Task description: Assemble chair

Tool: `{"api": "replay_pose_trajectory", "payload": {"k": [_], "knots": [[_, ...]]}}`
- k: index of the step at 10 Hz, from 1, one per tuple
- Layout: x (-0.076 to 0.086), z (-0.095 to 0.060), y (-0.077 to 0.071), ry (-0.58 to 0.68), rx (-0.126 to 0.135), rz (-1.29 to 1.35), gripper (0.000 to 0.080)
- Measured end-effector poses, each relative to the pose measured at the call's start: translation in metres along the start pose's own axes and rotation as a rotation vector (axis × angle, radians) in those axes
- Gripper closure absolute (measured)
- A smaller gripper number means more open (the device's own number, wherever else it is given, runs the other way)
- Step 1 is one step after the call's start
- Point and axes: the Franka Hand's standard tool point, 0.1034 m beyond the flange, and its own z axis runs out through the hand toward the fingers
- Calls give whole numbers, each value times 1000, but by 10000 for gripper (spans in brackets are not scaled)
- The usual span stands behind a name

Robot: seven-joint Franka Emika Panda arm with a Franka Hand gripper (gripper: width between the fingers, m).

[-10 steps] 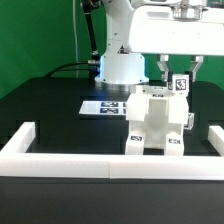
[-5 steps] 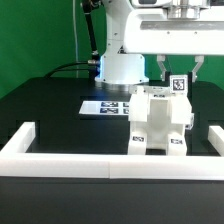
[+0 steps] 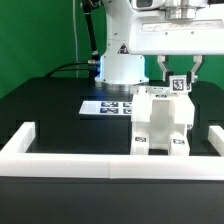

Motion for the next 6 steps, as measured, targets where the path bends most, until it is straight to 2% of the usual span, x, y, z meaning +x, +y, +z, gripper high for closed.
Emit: {"api": "replay_pose_trajectory", "payload": {"k": [3, 4, 5, 6], "knots": [[-1, 0, -1, -6, 8, 152, 510], [-1, 0, -1, -7, 8, 146, 382], [-1, 0, -1, -7, 9, 119, 382], [-2, 0, -3, -7, 9, 110, 231]]}}
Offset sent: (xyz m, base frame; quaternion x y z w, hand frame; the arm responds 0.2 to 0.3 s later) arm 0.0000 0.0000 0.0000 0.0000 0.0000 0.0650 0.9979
